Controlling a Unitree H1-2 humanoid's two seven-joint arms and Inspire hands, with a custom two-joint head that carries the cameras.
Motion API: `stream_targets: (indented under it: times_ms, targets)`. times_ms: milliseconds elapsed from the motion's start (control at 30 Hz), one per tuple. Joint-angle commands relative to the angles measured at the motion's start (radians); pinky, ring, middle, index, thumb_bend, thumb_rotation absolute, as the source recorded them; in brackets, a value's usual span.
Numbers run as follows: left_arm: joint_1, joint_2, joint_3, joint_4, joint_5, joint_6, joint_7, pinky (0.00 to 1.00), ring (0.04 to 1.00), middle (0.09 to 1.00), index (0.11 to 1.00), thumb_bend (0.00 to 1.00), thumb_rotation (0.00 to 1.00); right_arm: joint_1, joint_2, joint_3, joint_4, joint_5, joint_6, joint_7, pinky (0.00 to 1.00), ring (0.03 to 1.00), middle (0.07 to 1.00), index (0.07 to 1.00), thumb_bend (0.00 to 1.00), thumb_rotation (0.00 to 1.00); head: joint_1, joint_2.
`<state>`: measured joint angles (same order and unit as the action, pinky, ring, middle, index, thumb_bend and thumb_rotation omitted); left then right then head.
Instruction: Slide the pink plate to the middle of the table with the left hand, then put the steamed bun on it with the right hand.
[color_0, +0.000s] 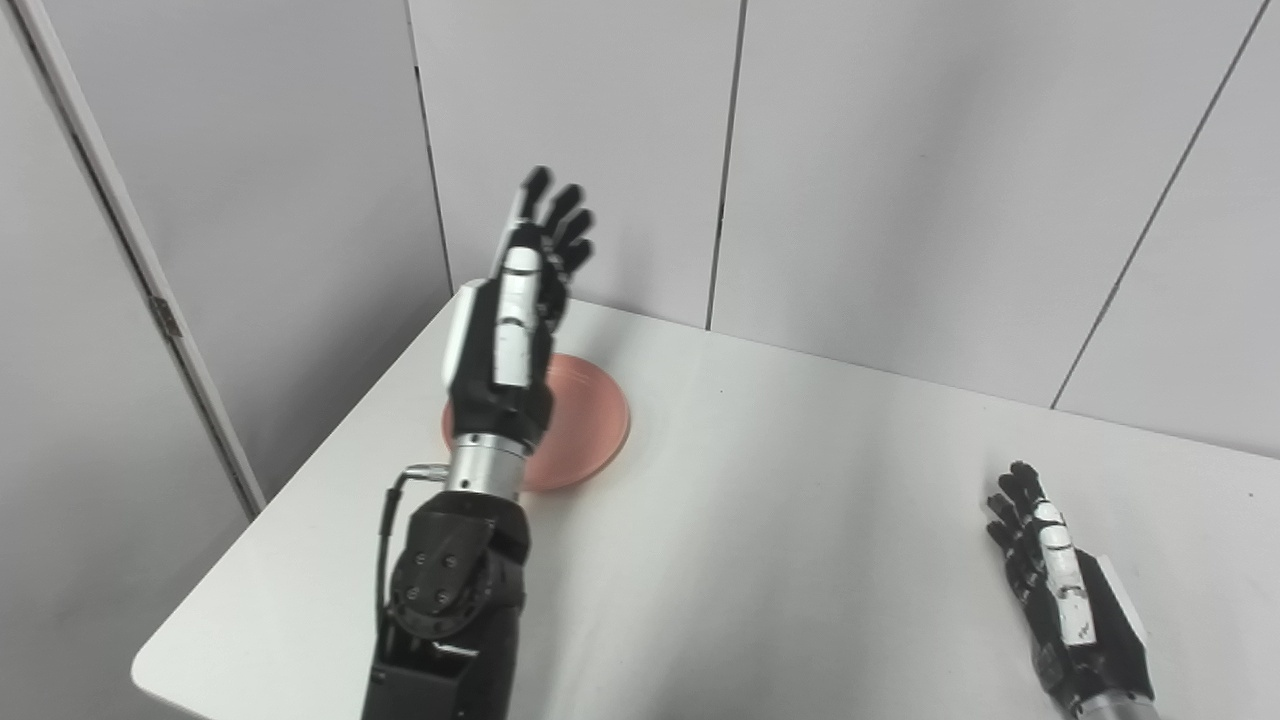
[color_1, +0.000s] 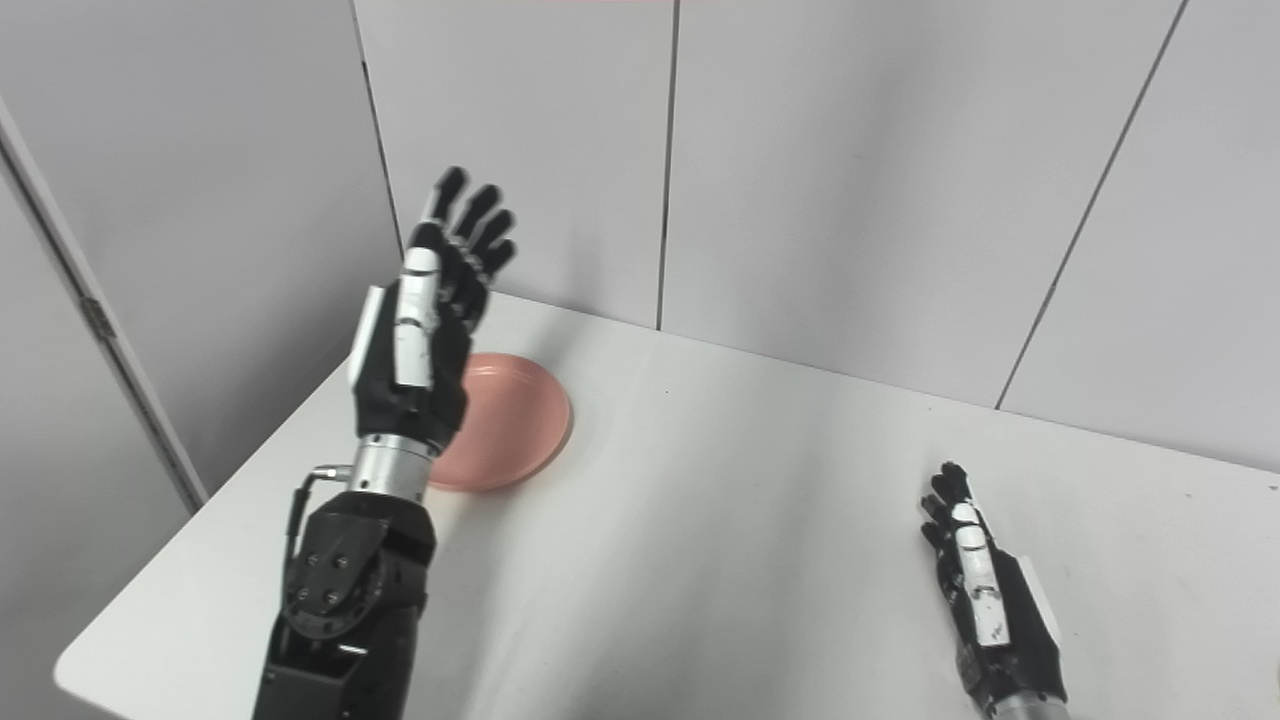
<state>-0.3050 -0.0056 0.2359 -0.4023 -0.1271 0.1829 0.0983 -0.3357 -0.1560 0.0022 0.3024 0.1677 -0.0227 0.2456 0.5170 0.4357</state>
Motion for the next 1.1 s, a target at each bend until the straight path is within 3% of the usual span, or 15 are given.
stream_targets:
  times_ms: [0,400,633,1067]
  targets:
    - [-0.030,0.024,0.019,-0.005,-0.007,-0.038,0.018,0.95,0.938,0.951,0.971,0.49,1.00,0.040,-0.012,-0.012,0.056,-0.006,0.008,-0.007,1.00,1.000,1.000,1.000,0.14,1.00,0.000,0.001]
    - [-0.028,0.102,0.175,0.120,-0.106,-0.123,0.049,0.96,0.948,0.960,0.968,0.49,1.00,0.048,-0.021,-0.013,0.021,-0.004,0.042,-0.005,1.00,1.000,1.000,1.000,0.15,1.00,0.025,0.006]
    - [-0.031,0.125,0.205,0.200,-0.126,-0.167,0.056,0.97,0.953,0.963,0.973,0.48,1.00,0.049,-0.019,-0.019,0.012,0.005,0.054,-0.007,1.00,1.000,1.000,1.000,0.14,1.00,0.032,0.008]
    - [-0.039,0.161,0.264,0.336,-0.229,-0.160,0.062,0.98,0.948,0.957,0.981,0.47,1.00,0.052,-0.023,-0.015,0.002,-0.006,0.055,-0.007,1.00,1.000,1.000,1.000,0.14,1.00,0.033,0.016]
